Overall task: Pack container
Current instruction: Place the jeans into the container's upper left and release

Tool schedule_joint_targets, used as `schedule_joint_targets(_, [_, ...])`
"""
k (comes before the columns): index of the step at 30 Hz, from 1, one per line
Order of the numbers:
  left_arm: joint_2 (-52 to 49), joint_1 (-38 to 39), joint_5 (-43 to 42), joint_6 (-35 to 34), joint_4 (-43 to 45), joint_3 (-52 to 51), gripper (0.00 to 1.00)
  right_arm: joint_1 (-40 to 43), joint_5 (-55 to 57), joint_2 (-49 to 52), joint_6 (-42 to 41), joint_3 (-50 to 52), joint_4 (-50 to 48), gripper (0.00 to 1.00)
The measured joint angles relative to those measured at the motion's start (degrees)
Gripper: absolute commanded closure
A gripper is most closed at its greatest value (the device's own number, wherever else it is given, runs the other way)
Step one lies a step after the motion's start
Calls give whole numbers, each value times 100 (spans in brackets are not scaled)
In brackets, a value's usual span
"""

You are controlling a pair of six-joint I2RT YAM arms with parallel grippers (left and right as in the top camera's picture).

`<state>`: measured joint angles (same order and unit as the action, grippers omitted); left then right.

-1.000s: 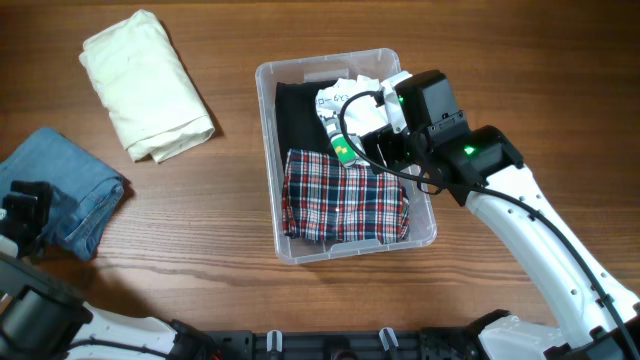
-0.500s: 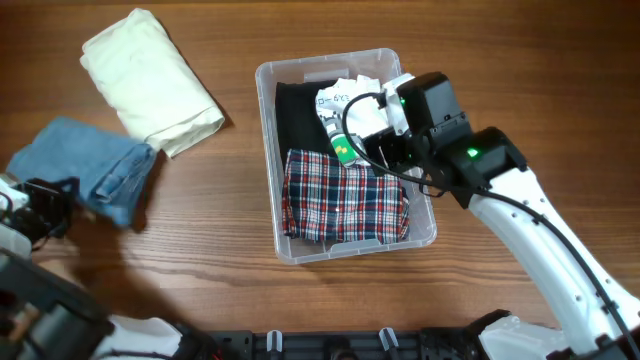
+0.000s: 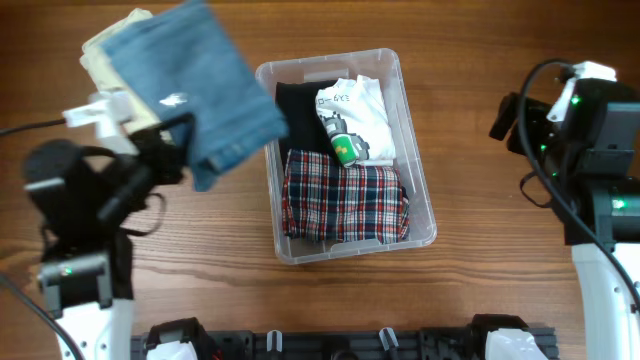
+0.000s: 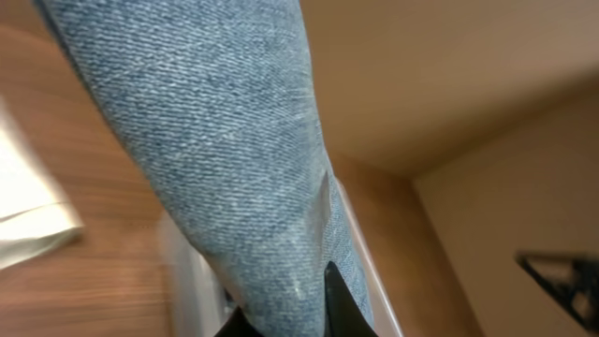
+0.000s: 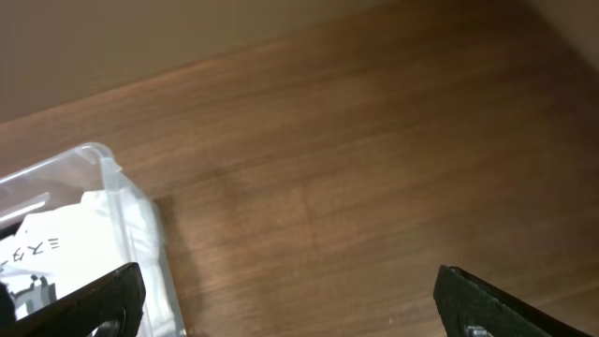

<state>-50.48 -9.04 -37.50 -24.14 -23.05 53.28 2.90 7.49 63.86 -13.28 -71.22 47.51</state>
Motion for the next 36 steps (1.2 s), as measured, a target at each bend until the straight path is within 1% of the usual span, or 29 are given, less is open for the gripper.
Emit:
schedule_joint_targets(2, [-11, 1060, 636, -17, 262, -4, 96, 103, -236, 118, -63, 0, 31, 0])
schedule_joint_targets(4, [-210, 1932, 1272, 7, 649, -22, 96, 103, -387, 315, -81, 0, 114, 0])
schedule_joint_targets(5, [-411, 2413, 1650, 13, 914, -22, 96, 103, -437, 417, -85, 0, 151, 0])
schedule_joint_targets(7, [-868, 3104, 2197, 31, 1307, -22, 96, 103, -496, 573, -94, 0, 203, 0])
schedule_joint_targets(9, [-1641, 3797, 2723, 28, 1840, -22, 96, 103, -535, 702, -105, 0, 254, 0])
schedule_joint_targets(12, [-2789, 4395, 3062, -50, 2402, -37, 96, 103, -562, 782, -105, 0, 269, 0])
schedule_joint_targets(15, [-3539, 4634, 3410, -387, 2712, -52, 96, 103, -581, 785, -105, 0, 269, 0])
schedule_joint_targets(19, [-3799, 4638, 3595, -708, 2837, -52, 96, 103, -581, 789, -105, 0, 269, 0])
schedule_joint_targets(20, [-3818, 4638, 3606, -761, 2848, -52, 90, 103, -581, 789, -105, 0, 269, 0])
schedule_joint_targets(21, [-3842, 4638, 3624, -813, 2848, -52, 64, 103, -581, 789, -105, 0, 269, 0])
schedule_joint_targets(22, [-3851, 4638, 3641, -826, 2833, -52, 30, 103, -581, 789, -105, 0, 269, 0])
schedule_joint_targets(23, [-3856, 4638, 3681, -857, 2785, -50, 0, 103, -581, 789, -105, 0, 269, 0])
schedule_joint_targets(26, [-3834, 4592, 3755, -802, 2146, -2, 1, 103, -581, 789, -105, 0, 271, 0])
schedule_joint_targets(27, [-3792, 4546, 3847, -782, 1674, 2, 0, 103, -581, 789, -105, 0, 269, 0])
schedule_joint_targets(29, [-3652, 4422, 4129, -723, 1303, 0, 0, 103, -595, 789, -105, 0, 271, 0])
schedule_joint_targets(32, [-3139, 4367, 4483, -321, 1250, 35, 0, 103, -625, 789, -105, 0, 264, 0])
schedule_joint_targets(34, [-2809, 4367, 4618, -7, 1250, 302, 0, 103, -643, 789, -105, 0, 264, 0])
schedule_joint_targets(36, [-2704, 4367, 4673, 223, 1432, 595, 0, 103, -643, 793, -105, 0, 267, 0])
